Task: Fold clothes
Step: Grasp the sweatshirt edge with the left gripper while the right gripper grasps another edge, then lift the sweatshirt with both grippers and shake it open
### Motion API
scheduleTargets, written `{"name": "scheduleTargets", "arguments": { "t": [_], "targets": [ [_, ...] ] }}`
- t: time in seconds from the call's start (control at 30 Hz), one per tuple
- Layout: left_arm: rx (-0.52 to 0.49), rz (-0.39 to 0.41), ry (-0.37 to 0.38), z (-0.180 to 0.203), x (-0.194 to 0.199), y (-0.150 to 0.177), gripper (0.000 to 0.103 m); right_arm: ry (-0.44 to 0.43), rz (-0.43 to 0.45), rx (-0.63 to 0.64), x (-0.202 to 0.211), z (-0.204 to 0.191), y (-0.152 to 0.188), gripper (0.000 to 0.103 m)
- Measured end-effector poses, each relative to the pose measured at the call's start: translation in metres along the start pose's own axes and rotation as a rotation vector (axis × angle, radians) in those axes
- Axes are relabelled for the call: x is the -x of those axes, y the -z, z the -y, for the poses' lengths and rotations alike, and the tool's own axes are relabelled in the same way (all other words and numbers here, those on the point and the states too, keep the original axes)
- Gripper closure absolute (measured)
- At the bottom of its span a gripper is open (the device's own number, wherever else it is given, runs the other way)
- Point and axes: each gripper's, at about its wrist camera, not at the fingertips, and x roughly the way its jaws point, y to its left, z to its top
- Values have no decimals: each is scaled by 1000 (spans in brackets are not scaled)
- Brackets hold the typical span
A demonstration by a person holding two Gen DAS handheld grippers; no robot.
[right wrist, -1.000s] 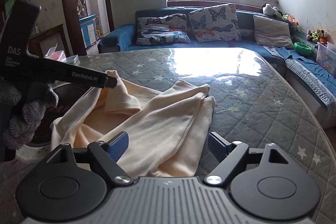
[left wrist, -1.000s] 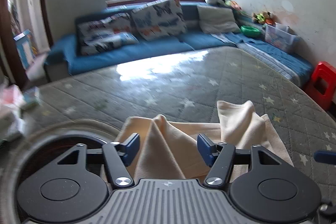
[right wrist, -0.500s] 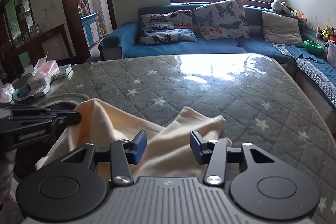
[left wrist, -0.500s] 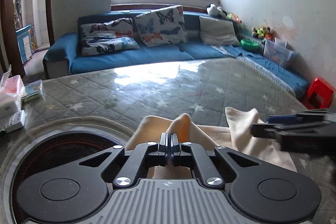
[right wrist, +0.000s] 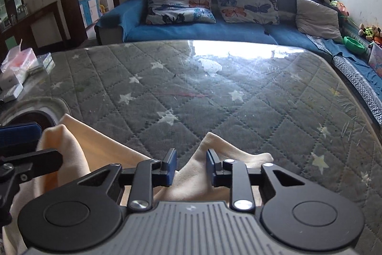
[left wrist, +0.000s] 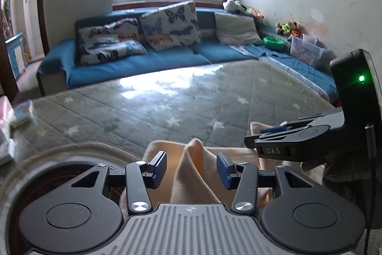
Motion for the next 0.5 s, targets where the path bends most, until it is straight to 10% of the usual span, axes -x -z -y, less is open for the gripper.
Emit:
{"name": "scheduleTargets", "arguments": {
  "t": [0.1,0.5],
  "targets": [
    [-3,-35,-3,-2,-11,5,93,17,11,12,0,1,3,89],
    [130,112,-107,-36,70,24,97,55,190,-47,71,29,26,101]
  ]
}}
